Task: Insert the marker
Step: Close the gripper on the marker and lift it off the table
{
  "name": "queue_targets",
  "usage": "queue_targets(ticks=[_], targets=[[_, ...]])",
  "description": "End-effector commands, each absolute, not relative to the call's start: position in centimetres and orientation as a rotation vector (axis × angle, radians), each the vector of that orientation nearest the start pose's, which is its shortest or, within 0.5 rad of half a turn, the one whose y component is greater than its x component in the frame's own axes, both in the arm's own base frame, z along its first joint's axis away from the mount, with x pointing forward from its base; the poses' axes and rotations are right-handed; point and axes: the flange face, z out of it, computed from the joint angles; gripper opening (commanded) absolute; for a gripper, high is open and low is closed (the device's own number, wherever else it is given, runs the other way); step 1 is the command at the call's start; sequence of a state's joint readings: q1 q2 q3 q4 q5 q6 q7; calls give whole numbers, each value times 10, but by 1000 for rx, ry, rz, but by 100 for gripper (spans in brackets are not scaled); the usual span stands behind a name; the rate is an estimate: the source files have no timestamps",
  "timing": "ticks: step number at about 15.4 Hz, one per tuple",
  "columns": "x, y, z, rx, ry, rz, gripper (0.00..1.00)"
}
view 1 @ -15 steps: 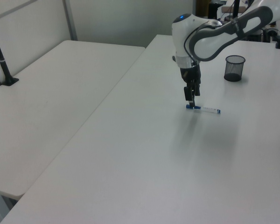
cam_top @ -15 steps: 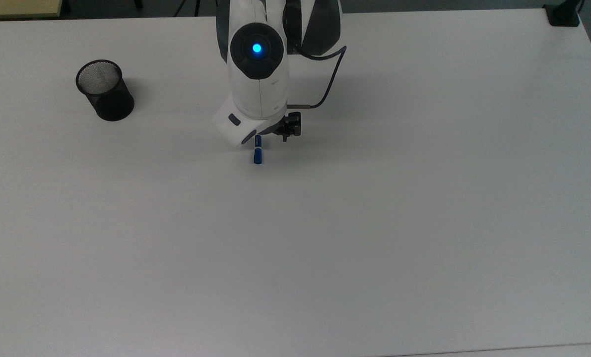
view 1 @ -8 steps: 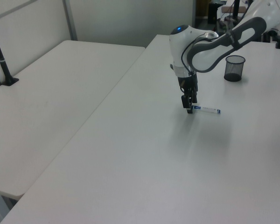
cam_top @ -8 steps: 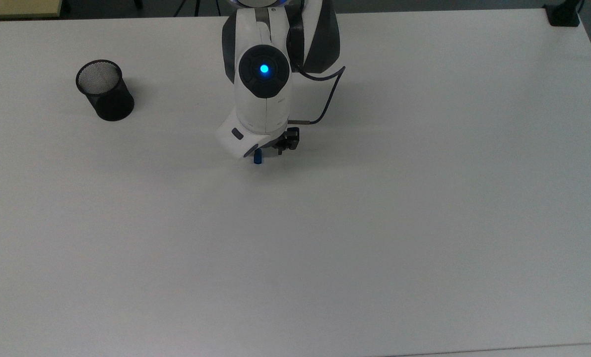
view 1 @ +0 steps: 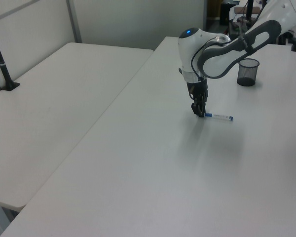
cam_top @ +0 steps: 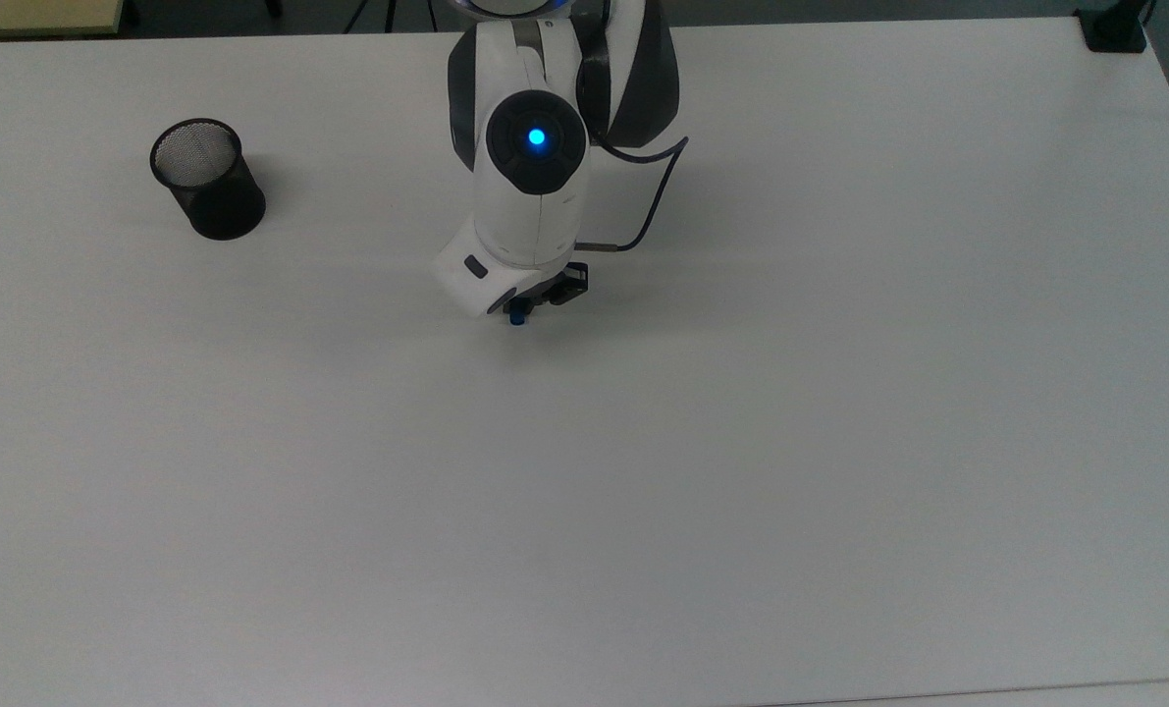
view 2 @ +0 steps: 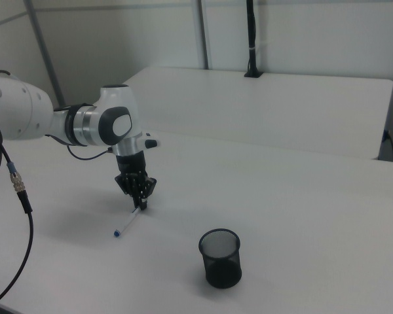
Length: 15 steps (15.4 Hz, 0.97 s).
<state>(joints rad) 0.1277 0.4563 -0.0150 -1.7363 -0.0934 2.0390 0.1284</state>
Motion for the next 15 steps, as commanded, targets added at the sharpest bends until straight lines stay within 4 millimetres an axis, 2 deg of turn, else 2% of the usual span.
queue_targets(ticks=[1, 3, 8, 12, 15], targets=[[638, 70, 300, -3255, -37, 208, 7], [637, 71, 308, -3254, -33, 205, 5], [621, 51, 391, -3256, 4, 204, 5], [606, 28, 442, -3249, -41, 181, 5], [598, 7, 470, -3245, -85, 147, 5]])
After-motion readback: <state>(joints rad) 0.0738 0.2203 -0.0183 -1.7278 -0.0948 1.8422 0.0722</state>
